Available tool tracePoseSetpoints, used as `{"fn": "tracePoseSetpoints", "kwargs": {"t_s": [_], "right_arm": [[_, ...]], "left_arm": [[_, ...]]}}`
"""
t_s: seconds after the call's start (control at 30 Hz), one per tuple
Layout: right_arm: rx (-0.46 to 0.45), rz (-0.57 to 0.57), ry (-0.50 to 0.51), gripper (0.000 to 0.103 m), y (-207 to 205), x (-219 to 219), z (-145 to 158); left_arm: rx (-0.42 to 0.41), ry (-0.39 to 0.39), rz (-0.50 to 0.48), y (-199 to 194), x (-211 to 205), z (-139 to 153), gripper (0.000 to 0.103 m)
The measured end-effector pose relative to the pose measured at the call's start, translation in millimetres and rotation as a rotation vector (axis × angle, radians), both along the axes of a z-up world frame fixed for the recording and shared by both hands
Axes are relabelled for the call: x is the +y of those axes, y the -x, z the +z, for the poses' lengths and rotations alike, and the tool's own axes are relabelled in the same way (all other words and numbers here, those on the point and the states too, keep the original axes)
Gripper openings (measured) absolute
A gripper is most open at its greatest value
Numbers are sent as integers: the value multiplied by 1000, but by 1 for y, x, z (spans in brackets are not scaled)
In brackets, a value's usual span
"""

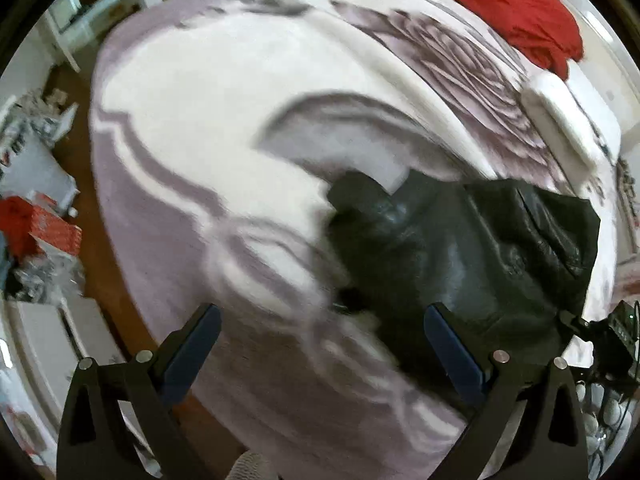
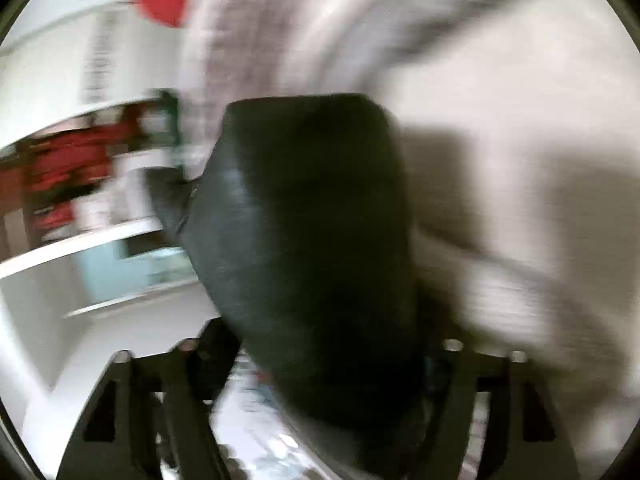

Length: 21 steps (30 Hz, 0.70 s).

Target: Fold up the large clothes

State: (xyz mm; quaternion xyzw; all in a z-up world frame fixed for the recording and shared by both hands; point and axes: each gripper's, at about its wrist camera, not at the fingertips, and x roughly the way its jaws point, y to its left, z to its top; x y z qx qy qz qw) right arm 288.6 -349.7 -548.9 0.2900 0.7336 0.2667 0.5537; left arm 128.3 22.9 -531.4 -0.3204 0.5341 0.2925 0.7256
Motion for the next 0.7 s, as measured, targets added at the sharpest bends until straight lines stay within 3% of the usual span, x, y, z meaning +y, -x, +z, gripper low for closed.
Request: {"fn": "tracePoseSetpoints", "kwargs": {"t_s": [0.07,0.17,0.2,0.27,0.33,0.4,0.47,0.57,0.7], "right_arm": [[-7,16,39,76,-5,-17,9],[-147,20,178,76,-14,-47,64],[-182,21,179,76,-19,-61,82],[-260,98,122,76,-28,-44,117],[-241,208,28,76,-41,-20,133],[-163,312,-64,76,-50,36,128],[-124,353,-78,75,-60,74,111],[-170,357,90,74,-87,112,78],[-224,355,185,74,-98,141,59]], "left_arm": [[5,-2,-25,-11,-14,-7,103],[27,-13,-46,-28,-28,-19,103],[28,-16,-43,-32,-30,-23,103],[43,-20,-39,-37,-31,-31,103],[55,-17,-42,-40,-27,-40,103],[62,-6,-42,-41,-25,-46,103],[60,-3,-40,-39,-22,-48,103],[35,13,-33,-36,-18,-50,103],[28,36,-29,-35,-16,-56,103]]}}
